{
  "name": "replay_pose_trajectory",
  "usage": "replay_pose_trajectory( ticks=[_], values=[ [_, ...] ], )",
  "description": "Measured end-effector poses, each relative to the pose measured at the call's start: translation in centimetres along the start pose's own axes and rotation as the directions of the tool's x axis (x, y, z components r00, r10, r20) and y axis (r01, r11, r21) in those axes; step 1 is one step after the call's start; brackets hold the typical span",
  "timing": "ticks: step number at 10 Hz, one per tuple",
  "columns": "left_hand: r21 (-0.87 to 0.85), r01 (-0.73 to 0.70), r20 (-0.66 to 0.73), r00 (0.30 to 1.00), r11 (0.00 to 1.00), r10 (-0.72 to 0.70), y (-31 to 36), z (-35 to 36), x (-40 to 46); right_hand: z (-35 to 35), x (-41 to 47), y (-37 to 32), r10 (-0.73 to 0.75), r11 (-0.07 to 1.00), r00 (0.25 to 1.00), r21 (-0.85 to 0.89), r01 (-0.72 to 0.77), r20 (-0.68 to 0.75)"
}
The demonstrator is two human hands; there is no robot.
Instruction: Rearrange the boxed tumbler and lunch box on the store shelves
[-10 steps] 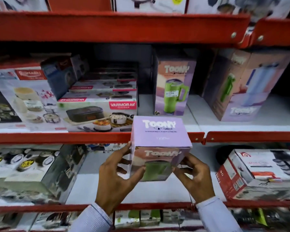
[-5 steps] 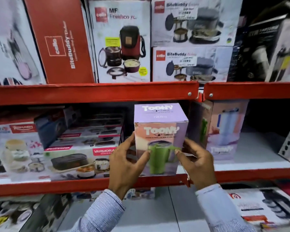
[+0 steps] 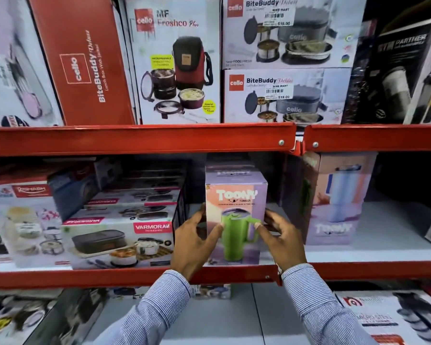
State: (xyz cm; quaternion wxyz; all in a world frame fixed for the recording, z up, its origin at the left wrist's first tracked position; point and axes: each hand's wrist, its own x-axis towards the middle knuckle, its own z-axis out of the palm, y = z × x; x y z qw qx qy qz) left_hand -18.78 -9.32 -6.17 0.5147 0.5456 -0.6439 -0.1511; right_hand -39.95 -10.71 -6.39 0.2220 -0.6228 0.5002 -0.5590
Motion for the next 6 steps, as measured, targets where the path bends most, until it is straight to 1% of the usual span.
replay_pose_trajectory(
  ticks=[1,3,4,5,6],
  values=[
    [0.031,-0.004,-0.004,1.0,1.0,0.004,-0.1,0.0,0.3,0.0,0.1,-0.3,0.014,1.0,1.0,-0.011,-0.014,0.016],
    [0.084,0.006,0.037,0.999,0.996,-0.01,0.2,-0.3,0.2,0.0,-0.1,-0.6,0.05,0.998,0.998,-0.033,-0.048,0.044],
    [0.136,-0.006,0.025,1.0,0.991,0.003,0.4,-1.0,-0.1,-0.2,-0.9,-1.1,0.084,0.991,0.995,-0.11,-0.077,0.056],
    [0.21,-0.13,-0.098,0.983,0.969,0.154,2.0,-3.3,-1.1,-0.7,-2.2,-2.8,-0.071,0.974,0.992,-0.221,0.046,-0.108],
    [0.373,-0.391,-0.261,0.826,0.842,0.5,5.0,-6.8,-1.1,-1.2,-2.6,-7.7,-0.439,0.845,0.867,-0.435,0.31,-0.236]
  ],
)
